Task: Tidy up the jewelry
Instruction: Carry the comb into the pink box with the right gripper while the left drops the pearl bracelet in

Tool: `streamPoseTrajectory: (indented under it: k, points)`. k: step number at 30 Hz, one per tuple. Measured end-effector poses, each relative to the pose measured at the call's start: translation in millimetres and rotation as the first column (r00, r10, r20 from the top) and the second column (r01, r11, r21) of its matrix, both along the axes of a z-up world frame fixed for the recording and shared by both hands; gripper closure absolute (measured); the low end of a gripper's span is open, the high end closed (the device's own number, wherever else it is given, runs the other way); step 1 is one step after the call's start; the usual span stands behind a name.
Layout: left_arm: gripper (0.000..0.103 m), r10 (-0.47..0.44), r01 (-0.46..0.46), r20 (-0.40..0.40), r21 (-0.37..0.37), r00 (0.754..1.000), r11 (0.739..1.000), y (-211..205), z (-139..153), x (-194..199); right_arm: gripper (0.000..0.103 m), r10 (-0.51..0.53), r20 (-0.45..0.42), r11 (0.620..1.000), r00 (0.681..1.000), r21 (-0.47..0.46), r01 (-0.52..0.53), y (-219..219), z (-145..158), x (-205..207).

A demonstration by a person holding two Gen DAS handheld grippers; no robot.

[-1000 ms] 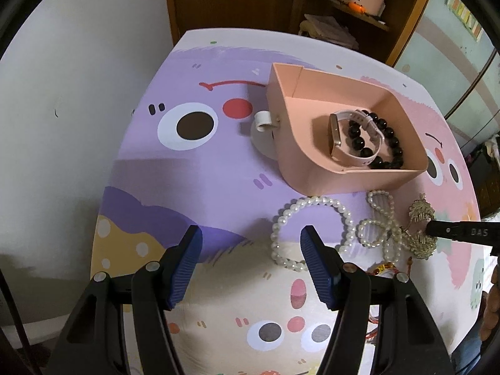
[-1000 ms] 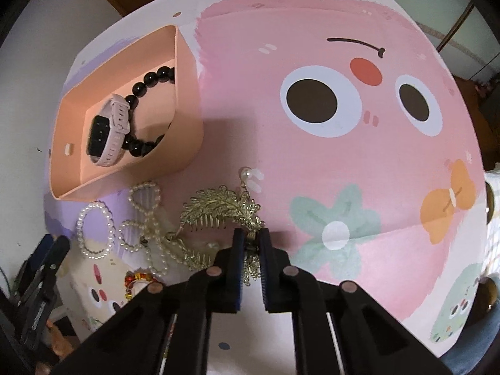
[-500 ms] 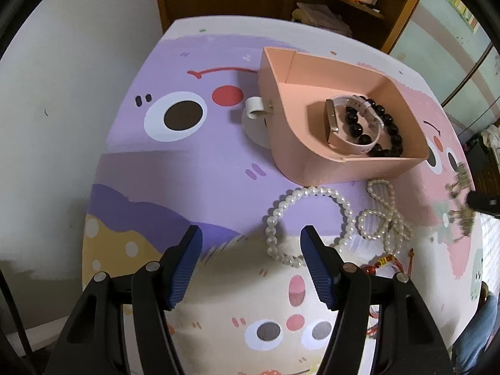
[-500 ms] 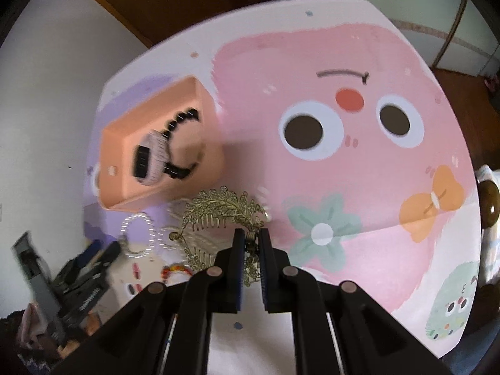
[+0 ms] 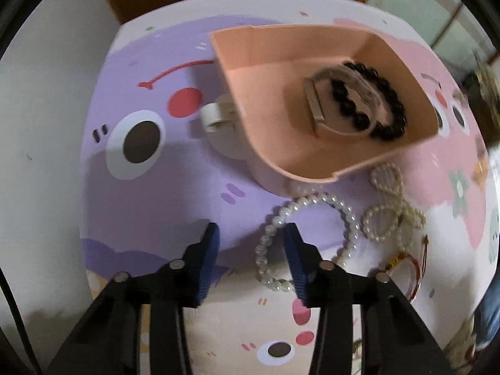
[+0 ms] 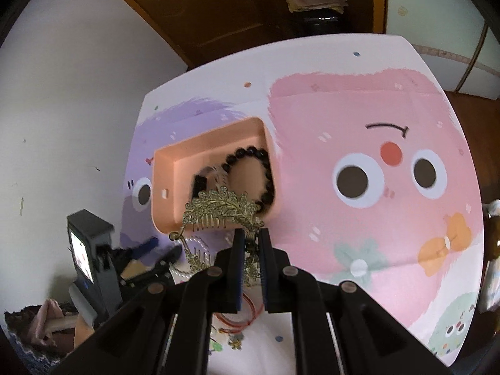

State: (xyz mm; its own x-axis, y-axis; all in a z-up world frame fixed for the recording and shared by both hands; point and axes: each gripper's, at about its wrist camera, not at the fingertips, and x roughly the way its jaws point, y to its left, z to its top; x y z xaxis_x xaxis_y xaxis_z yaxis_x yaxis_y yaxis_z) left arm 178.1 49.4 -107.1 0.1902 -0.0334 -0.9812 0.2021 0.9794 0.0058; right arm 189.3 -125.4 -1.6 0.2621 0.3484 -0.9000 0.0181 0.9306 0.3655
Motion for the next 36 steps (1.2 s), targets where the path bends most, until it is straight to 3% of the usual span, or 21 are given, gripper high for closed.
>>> streamPoseTrajectory:
  k: [2,4,5,10,14,24,31,36]
  points:
    - [0.073,-0.018,0.018,-0.022,0.004,1.000,1.000,-5,0,4,0.095,0.006,0.008,1.000,1.000,0.000,-0.006,6,1,10]
    - [0.094,-0.027,0.027,-0.039,0.000,0.999,1.000,-9,0,7,0.095,0.008,0.018,1.000,1.000,0.003,-0.008,10,3,20]
    - [0.098,-0.022,0.021,-0.048,-0.007,0.999,1.000,-11,0,9,0.095,0.008,0.020,1.000,1.000,0.006,-0.009,12,4,24]
    - [0.098,0.059,-0.063,-0.038,-0.094,0.998,0.994,-5,2,6,0.095,0.014,0.043,1.000,0.999,0.014,-0.015,20,9,39]
    - [0.099,0.114,-0.111,0.009,-0.159,0.993,0.981,2,21,-5,0.095,0.017,0.058,1.000,0.998,0.017,-0.018,24,9,45]
    - [0.098,0.144,-0.082,0.190,-0.302,0.971,0.950,5,133,-20,0.095,0.015,0.060,0.999,0.998,0.031,-0.016,22,5,50]
    - [0.098,0.177,-0.067,0.303,-0.343,0.937,0.937,8,190,-2,0.095,0.012,0.070,0.999,0.997,0.033,-0.015,22,5,51]
    - [0.098,0.175,-0.072,0.308,-0.316,0.935,0.946,-14,181,19,0.095,0.007,0.080,0.999,0.997,0.031,-0.009,18,5,51]
